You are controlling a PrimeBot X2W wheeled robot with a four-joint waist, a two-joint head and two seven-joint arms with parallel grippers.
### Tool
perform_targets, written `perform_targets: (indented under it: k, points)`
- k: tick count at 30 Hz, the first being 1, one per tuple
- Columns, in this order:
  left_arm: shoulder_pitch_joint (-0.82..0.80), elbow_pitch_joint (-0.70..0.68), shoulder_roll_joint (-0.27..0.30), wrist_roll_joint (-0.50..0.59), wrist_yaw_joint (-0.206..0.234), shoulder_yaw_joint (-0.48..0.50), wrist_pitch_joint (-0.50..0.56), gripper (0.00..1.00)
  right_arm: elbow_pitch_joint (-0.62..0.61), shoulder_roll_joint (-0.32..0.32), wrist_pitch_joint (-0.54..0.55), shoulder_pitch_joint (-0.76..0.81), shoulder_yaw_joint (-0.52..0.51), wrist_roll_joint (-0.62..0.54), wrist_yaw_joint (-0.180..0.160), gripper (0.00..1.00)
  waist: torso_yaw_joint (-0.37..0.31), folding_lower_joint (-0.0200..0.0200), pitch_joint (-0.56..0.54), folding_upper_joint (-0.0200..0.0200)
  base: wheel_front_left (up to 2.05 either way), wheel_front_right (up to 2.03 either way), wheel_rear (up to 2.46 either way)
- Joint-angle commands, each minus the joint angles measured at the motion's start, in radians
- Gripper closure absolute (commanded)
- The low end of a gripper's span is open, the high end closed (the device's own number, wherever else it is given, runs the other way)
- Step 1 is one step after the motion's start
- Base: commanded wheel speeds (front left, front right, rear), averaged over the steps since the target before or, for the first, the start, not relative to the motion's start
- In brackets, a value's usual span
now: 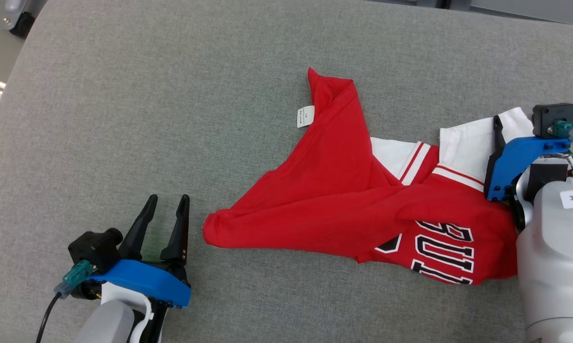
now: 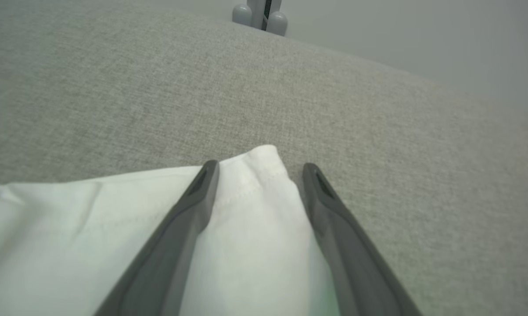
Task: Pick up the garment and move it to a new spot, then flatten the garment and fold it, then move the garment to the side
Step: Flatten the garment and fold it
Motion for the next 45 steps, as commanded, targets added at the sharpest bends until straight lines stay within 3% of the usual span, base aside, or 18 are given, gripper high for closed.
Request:
perform_targets:
  k: [1, 2, 3, 4, 5, 9, 17, 21, 24, 29, 34, 38, 45]
  points:
    - [-0.010, -0.005, 0.005, -0.004, -0.001, 0.001, -0.002, 0.00, 0.027, -0.004, 0.016, 0.010, -0.009, -0.015, 0.000, 0.00, 0.003, 0.0000, 0.006, -0.0001, 0.00, 0.00, 0.00]
    - [-0.009, -0.005, 0.004, -0.006, -0.001, 0.004, -0.002, 0.00, 0.037, -0.004, 0.018, 0.011, -0.014, -0.022, 0.000, 0.00, 0.003, 0.0000, 0.007, -0.0001, 0.00, 0.00, 0.00]
    - [-0.007, -0.004, 0.004, -0.006, -0.001, 0.004, -0.002, 0.00, 0.048, -0.003, 0.023, 0.011, -0.016, -0.028, 0.000, 0.19, 0.003, 0.0000, 0.007, -0.0001, 0.00, 0.00, 0.00]
    - [-0.006, -0.004, 0.005, -0.006, -0.001, 0.006, -0.002, 0.00, 0.056, -0.003, 0.022, 0.009, -0.020, -0.028, 0.000, 0.84, 0.001, 0.0000, 0.008, -0.0001, 0.00, 0.00, 0.00]
    - [-0.006, -0.003, 0.005, -0.007, -0.001, 0.007, -0.002, 0.00, 0.060, -0.003, 0.018, 0.009, -0.022, -0.030, 0.000, 1.00, 0.000, 0.0000, 0.008, -0.0001, 0.00, 0.00, 0.00]
    - [-0.014, -0.004, 0.001, -0.006, -0.001, 0.008, -0.002, 0.00, 0.043, -0.005, -0.035, -0.020, -0.032, -0.040, 0.000, 1.00, -0.001, 0.0000, 0.004, -0.0001, 0.00, 0.00, 0.00]
    - [-0.010, 0.008, -0.018, 0.000, -0.001, -0.009, -0.002, 0.00, -0.118, -0.005, -0.231, -0.160, -0.039, -0.096, 0.000, 1.00, 0.031, 0.0000, -0.036, -0.0001, 0.00, 0.00, 0.00]
    - [0.023, 0.030, -0.030, 0.001, -0.001, -0.007, -0.002, 0.00, -0.180, -0.004, -0.264, -0.235, 0.023, -0.074, 0.000, 1.00, 0.039, 0.0000, -0.076, -0.0001, 0.00, 0.00, 0.00]
    - [0.038, 0.043, -0.032, 0.006, -0.001, 0.006, -0.002, 0.00, -0.251, -0.004, -0.269, -0.252, 0.117, 0.005, 0.000, 1.00, 0.023, 0.0000, -0.101, -0.0001, 0.00, 0.00, 0.00]
    - [0.072, 0.059, -0.040, 0.024, -0.001, 0.030, -0.002, 0.00, -0.463, -0.005, -0.268, -0.069, 0.257, 0.173, 0.000, 1.00, -0.034, 0.0000, -0.143, -0.0001, 0.00, 0.00, 0.00]
    - [0.105, 0.069, -0.048, 0.045, -0.002, 0.045, -0.002, 0.00, -0.605, -0.003, -0.269, 0.238, 0.340, 0.290, 0.000, 1.00, -0.112, 0.0000, -0.182, -0.0001, 0.00, 0.00, 0.00]
    - [0.116, 0.069, -0.051, 0.056, -0.002, 0.052, -0.002, 0.00, -0.646, -0.003, -0.269, 0.425, 0.378, 0.331, 0.000, 1.00, -0.152, 0.0000, -0.202, -0.0001, 0.00, 0.00, 0.00]
    - [0.131, 0.066, -0.058, 0.086, -0.002, 0.067, -0.002, 0.00, -0.592, -0.003, -0.269, 0.707, 0.368, 0.419, 0.000, 1.00, -0.221, 0.0000, -0.241, -0.0001, 0.00, 0.00, 0.00]
